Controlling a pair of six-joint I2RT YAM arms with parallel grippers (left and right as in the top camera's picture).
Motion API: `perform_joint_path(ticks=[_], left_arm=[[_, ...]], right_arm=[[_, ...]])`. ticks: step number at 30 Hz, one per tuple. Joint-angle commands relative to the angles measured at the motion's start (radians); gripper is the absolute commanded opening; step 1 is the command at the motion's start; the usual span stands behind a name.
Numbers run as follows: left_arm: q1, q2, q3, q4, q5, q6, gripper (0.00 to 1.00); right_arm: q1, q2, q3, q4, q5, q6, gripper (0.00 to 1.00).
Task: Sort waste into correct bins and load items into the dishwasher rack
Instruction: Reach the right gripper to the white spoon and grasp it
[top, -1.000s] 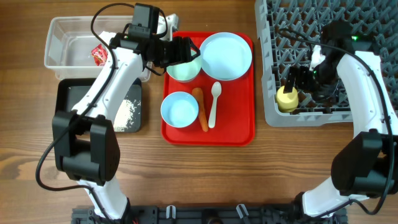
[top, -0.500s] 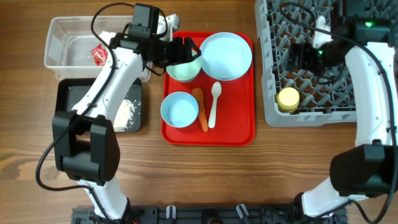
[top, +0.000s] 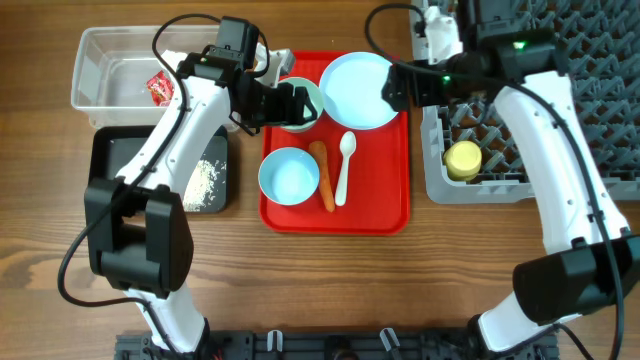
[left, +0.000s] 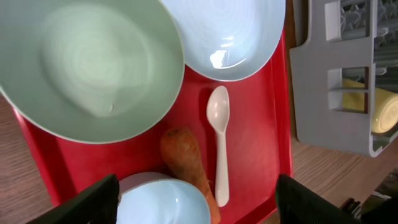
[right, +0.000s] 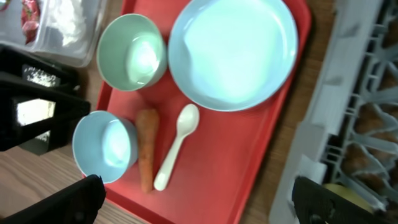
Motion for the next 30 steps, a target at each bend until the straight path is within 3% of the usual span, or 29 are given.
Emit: perform_joint_path(ticks=[1,7,13,22,30], left_arm=[[0.039,-0.03,0.006,0.0,0.015,0.039,0.8],[0.042,-0.034,0.006,-0.003,0.032,0.039,0.79],[0.067,-0.034,0.006,0.011,0.027,0.032,0.78],[0.175,-0.034,0.006,0.07,-0.075,-0.255,0.8],[0.248,-0.034,0.006,0.122,-0.1,-0.314,0.88]], right_arm=[[0.051,0.077,-0.025,0.034,-0.021,-0.01,1.0],[0.1,0.159,-0.025,0.097,-0.021,-0.007,0.99],[0.143,0.283,-0.025,0.079,-0.021,-0.011,0.93],[0.209,0.387,-0.036,0.077,0.021,-0.006,0.84],[0.214,0.403,-0.105,0.1,0.083,0.034,0.8]])
